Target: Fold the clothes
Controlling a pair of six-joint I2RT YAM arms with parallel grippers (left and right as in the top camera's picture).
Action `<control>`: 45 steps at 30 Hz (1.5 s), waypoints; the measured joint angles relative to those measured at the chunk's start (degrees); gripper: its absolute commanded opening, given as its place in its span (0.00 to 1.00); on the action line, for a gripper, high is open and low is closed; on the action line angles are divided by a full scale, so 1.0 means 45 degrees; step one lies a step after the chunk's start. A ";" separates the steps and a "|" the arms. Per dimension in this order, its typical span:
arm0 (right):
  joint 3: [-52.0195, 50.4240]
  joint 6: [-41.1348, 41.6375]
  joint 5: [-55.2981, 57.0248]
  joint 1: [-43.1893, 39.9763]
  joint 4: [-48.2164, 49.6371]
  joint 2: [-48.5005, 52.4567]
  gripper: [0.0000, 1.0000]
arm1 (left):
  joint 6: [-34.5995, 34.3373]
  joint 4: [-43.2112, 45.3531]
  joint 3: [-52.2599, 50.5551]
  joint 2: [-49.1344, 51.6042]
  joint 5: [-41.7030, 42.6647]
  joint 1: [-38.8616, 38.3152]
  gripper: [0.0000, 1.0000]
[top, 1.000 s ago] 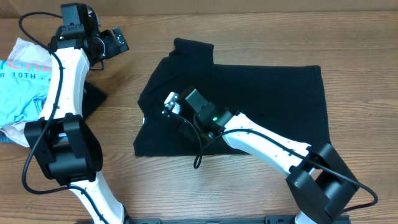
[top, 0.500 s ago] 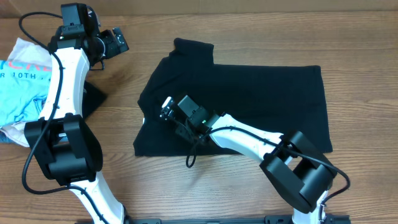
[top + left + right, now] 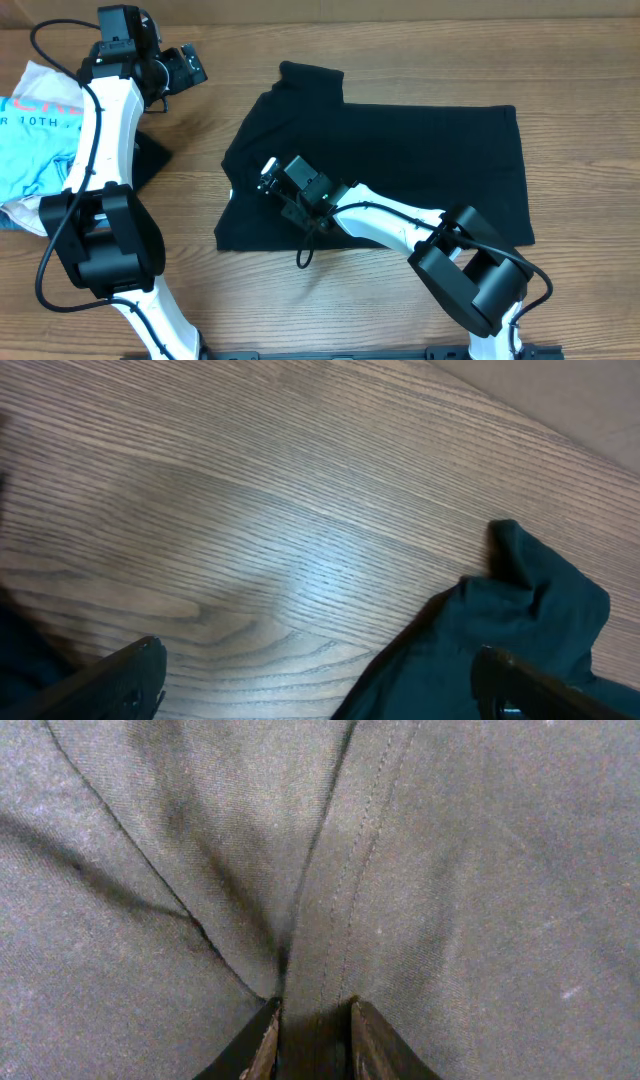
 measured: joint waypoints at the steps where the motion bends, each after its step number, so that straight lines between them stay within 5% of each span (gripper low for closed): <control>1: 0.0000 -0.0005 0.0015 0.0000 0.0039 0.0000 0.23 | 0.0000 0.0000 0.0000 0.0000 0.0000 0.0000 1.00; 4: 0.0000 0.0029 0.0204 0.0000 0.0039 0.0000 0.04 | 0.0000 0.0000 0.0000 0.0000 0.0000 0.0000 1.00; 19: 0.0000 0.0005 0.1321 -0.1122 0.1438 0.0000 0.04 | 0.0000 0.0000 0.0000 0.0000 0.0000 0.0000 1.00; 20: 0.0000 0.0000 0.1326 -0.1292 0.1588 0.0000 0.09 | 0.0000 0.0000 0.0000 0.0000 0.0000 0.0000 1.00; 22: 0.0000 0.0024 0.1321 -0.1598 0.1933 0.0000 0.53 | 0.0000 0.0000 0.0000 0.0000 0.0000 0.0000 1.00; 24: 0.0005 0.0005 0.1311 -0.1817 0.2336 0.0000 0.66 | 0.0000 0.0000 0.0000 0.0000 0.0000 0.0000 1.00; 33: 0.0005 0.0996 0.1885 -0.2686 0.4148 -0.0199 0.69 | 0.0000 0.0000 0.0000 0.0000 0.0000 0.0000 1.00; 38: 0.0345 0.2516 0.2181 -0.3784 0.1452 -0.2458 0.66 | 0.0000 0.0000 0.0000 0.0000 -0.0005 0.0000 1.00; 45: 0.1161 0.3866 0.1457 -0.7883 -0.1783 -0.5197 0.61 | 0.0000 -0.0005 0.0000 0.0000 -0.0010 0.0000 1.00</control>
